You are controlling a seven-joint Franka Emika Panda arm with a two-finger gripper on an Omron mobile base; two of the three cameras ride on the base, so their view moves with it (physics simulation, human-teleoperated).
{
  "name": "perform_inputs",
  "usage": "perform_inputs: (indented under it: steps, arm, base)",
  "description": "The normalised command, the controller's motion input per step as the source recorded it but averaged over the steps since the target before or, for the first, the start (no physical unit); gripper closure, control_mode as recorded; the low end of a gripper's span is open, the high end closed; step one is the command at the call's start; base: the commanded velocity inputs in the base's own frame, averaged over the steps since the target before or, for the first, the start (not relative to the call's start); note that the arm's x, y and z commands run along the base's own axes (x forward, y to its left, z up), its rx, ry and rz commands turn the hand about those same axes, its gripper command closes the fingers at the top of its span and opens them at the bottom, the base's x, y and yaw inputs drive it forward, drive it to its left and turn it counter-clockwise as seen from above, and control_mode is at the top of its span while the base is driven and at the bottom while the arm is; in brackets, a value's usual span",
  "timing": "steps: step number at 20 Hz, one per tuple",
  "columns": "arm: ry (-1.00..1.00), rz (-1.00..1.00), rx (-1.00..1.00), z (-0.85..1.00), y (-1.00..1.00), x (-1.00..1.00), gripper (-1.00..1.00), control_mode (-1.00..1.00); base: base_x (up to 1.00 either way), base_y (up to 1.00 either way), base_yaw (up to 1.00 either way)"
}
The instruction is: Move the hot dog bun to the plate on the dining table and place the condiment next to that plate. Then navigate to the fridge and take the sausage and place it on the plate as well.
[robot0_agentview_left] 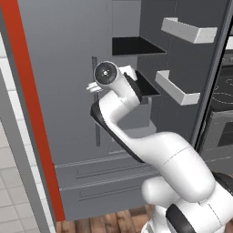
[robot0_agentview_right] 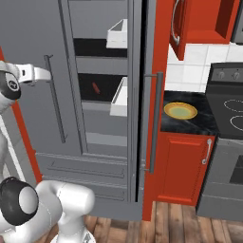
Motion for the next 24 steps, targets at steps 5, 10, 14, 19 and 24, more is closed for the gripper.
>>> perform_inputs:
  steps: [5, 10, 14, 19, 24]
  arm:
    - [-0.09, 0.09, 0.05, -0.14, 0.10, 0.32, -1.00, -1.00]
    - [-0.02, 0.11, 0.08, -0.10, 0.16, 0.33, -1.00, -1.00]
    - [0.00, 0.10, 0.08, -0.04, 0.13, 0.43, -1.00, -1.00]
    - [0.01, 0.07, 0.01, -0.02, 0.10, 0.53, -1.00, -1.00]
    - [0.09, 0.07, 0.00, -0.01, 0.17, 0.67, -1.00, -1.00]
  base:
    - [0.00, 0.00, 0.00]
    - [0.00, 0.00, 0.00]
    - [0.00, 0.00, 0.00]
    - [0.00, 0.00, 0.00]
    - [0.00, 0.00, 0.00]
